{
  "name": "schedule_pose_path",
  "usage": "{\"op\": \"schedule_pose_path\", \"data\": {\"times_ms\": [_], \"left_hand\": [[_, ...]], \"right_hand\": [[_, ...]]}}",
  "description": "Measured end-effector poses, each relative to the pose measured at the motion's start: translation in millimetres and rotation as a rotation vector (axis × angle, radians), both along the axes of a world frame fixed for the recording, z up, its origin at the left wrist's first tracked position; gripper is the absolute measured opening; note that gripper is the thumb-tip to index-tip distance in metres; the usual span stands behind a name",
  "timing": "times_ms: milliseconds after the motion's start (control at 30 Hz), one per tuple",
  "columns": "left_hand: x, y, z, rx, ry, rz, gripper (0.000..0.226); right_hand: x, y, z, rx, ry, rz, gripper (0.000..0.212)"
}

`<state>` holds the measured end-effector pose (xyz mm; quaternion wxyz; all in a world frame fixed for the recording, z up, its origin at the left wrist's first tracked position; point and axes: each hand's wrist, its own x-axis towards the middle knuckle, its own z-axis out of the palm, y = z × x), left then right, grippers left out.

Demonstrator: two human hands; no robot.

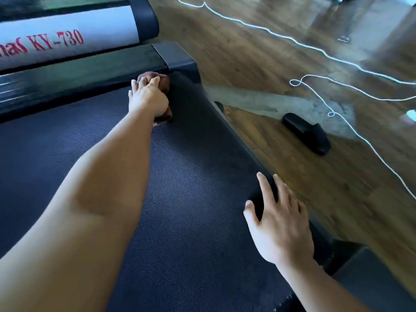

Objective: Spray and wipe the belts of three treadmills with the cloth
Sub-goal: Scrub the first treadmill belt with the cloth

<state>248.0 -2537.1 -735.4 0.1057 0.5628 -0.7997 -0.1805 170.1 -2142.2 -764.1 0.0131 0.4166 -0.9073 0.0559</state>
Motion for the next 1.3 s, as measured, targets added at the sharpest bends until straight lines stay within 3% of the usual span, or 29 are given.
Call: {"op": "schedule_pose_path", "data": {"times_ms": [267,600,900,1067,1300], "left_hand": [[-48,23,-1,-0.069,0.032,-0.318,0.057],[-20,109,-3,-0.044,0.096,-0.600,0.056],[4,213,-6,-0.052,0.115,-0.674,0.056],[19,264,-10,-0.046,0.088,-0.700,0.056],[34,318,-8,-0.054,0.026,-0.739,0.056]], "right_hand": [[0,-1,1,-0.002,0.002,-0.009,0.067],[-1,1,5,-0.002,-0.052,0.010,0.068],[-2,3,13,0.027,-0.183,0.005,0.063],[-6,12,22,-0.098,-0.339,0.030,0.054],[3,74,30,-0.075,-0.169,-0.051,0.048]]}}
